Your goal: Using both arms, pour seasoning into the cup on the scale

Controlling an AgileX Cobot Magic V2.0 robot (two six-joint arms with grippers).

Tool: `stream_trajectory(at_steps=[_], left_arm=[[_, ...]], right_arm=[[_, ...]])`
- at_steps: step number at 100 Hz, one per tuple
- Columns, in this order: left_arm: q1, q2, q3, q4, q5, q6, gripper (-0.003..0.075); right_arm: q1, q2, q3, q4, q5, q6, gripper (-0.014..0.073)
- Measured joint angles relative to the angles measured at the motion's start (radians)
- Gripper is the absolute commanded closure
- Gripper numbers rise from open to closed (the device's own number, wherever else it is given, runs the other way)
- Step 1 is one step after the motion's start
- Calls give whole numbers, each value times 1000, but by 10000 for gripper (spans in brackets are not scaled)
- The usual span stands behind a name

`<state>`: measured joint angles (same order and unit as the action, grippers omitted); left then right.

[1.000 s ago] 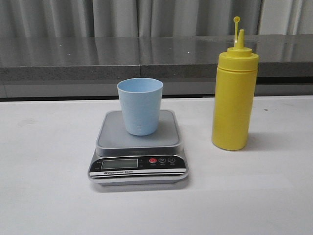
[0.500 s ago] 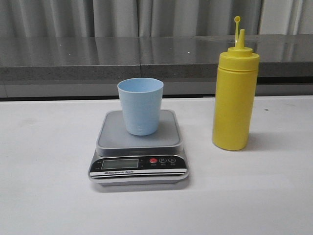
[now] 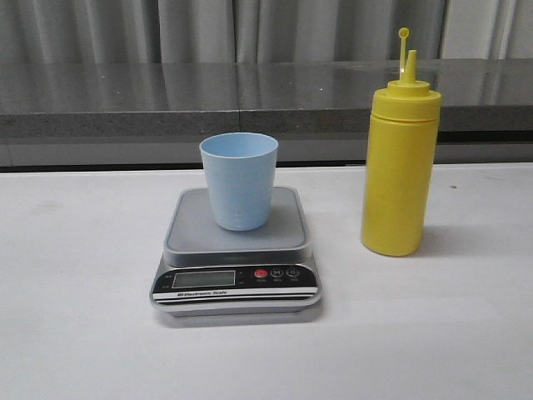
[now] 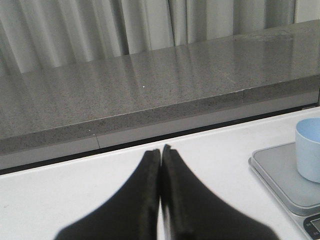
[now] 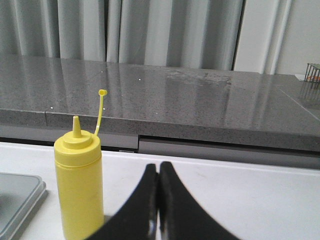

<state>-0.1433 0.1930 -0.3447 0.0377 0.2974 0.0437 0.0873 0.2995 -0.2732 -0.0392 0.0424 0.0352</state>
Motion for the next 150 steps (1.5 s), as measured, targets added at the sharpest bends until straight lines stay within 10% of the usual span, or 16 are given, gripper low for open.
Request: stream_trajectory(at_steps=[74, 88, 111, 150], left_arm=[[0, 0, 0, 0, 0, 0, 738], [0, 0, 0, 0, 0, 0, 738], [0, 0, 0, 0, 0, 0, 738], [0, 0, 0, 0, 0, 0, 738]], right_arm=[[155, 672, -79, -187, -458, 0, 645], [156, 723, -79, -187, -460, 30, 475], [156, 793, -79, -187, -480, 124, -77], [156, 1018, -79, -187, -701, 151, -45]])
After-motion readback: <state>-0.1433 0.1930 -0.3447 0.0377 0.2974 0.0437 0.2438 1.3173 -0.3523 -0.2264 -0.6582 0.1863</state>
